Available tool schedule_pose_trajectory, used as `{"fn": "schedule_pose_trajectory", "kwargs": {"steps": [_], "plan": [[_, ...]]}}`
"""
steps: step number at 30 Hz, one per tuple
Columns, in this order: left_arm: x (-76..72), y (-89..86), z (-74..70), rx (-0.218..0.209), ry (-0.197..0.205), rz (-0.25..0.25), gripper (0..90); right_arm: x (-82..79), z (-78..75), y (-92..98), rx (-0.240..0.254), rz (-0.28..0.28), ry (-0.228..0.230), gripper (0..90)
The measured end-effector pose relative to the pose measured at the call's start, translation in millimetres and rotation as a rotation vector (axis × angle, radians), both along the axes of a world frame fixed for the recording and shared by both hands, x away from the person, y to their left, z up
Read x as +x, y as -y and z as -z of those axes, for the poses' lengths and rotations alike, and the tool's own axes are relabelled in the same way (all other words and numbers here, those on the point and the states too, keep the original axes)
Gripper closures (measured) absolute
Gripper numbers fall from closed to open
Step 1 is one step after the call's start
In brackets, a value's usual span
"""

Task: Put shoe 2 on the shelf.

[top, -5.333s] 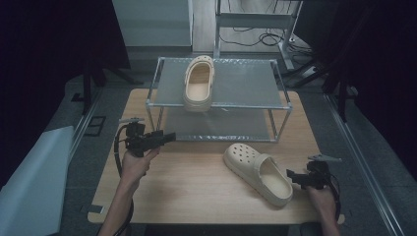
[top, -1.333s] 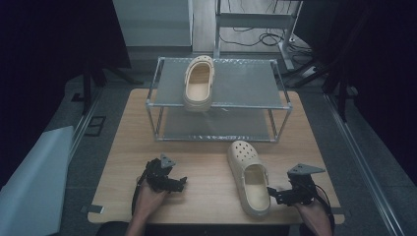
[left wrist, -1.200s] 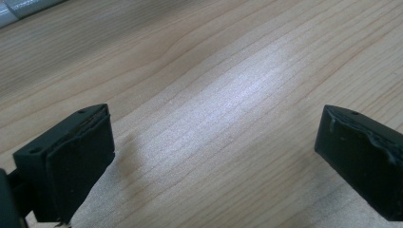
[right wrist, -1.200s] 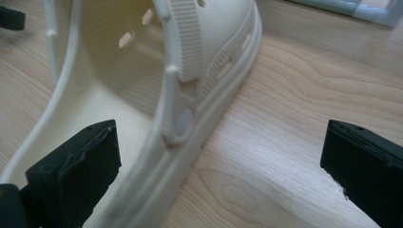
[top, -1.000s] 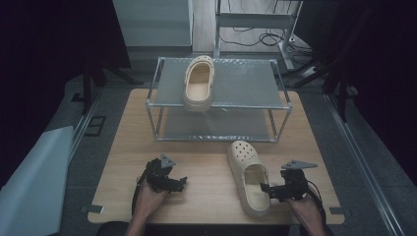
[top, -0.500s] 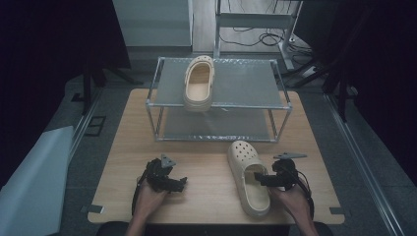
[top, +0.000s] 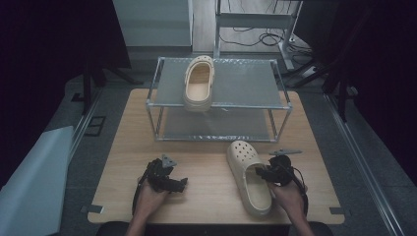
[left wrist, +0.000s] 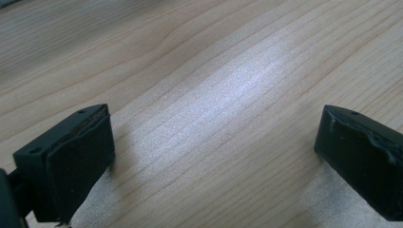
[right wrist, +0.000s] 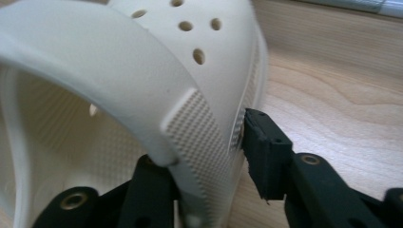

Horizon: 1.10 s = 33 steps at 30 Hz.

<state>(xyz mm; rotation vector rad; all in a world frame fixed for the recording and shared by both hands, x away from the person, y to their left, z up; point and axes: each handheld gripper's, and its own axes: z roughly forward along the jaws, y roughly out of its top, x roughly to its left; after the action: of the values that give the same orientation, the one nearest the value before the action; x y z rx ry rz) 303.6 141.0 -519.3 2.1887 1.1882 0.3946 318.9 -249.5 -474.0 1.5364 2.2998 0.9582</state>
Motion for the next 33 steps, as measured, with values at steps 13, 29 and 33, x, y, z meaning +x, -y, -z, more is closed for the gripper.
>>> {"fn": "schedule_pose_trajectory", "kwargs": {"steps": [13, 29, 33], "plan": [[1.2, -0.7, 0.2, 0.001, 0.004, -0.009, 0.0, 14.7, 9.7, 47.3, 0.287, 0.082, -0.11, 79.5], [0.3, -2.7, -2.3, -0.008, 0.014, -0.015, 0.0, 15.0, -3.7, 58.4, 0.445, 0.068, -0.146, 79.5], [0.2, -3.5, -2.5, -0.01, 0.012, -0.016, 0.0, 14.1, -13.2, 57.8, 0.478, 0.056, -0.15, 79.5]]}}
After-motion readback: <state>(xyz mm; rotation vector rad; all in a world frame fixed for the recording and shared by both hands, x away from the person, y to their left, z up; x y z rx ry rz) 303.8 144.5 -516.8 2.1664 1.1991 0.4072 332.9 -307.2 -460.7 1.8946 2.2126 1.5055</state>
